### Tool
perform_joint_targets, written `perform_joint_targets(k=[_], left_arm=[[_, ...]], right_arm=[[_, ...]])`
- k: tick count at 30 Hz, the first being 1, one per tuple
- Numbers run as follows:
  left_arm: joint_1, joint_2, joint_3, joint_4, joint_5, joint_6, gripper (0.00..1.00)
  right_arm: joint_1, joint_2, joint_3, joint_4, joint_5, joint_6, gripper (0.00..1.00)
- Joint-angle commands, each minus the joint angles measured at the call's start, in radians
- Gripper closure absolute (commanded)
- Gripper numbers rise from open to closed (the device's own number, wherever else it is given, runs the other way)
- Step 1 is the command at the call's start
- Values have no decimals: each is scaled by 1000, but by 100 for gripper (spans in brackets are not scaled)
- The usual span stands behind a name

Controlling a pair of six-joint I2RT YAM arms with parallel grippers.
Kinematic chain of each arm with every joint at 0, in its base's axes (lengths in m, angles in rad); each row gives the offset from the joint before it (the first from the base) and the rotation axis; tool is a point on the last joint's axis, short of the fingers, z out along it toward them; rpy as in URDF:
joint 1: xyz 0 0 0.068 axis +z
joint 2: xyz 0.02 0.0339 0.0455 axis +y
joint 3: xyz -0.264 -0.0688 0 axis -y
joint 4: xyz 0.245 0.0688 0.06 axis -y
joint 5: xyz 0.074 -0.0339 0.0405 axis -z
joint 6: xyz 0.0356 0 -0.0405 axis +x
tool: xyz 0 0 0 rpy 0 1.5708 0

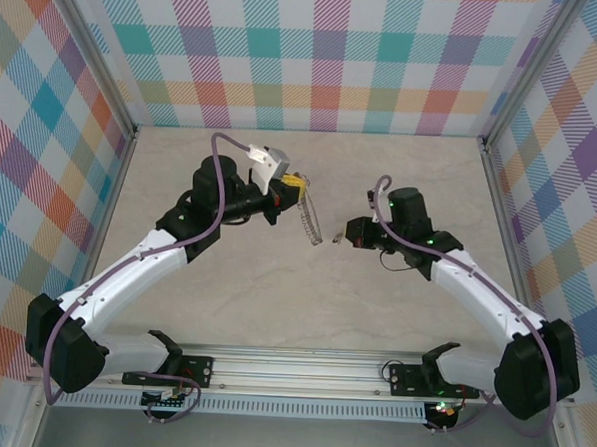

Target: Put the keys on the keyring

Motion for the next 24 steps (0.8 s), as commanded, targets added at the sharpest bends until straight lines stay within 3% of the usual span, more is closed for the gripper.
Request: perform_joint_targets(k=[1, 14, 24], left_arm=[[-6, 14, 75, 6, 58, 34, 100], [-13, 158, 295, -134, 278, 146, 100], [-38, 240, 428, -268, 330, 252, 100]], right_arm=[[-39, -64, -9, 127, -108, -34, 100], [-133, -201, 23, 310, -202, -76, 100], [-156, -192, 12, 499, -301, -96, 100]])
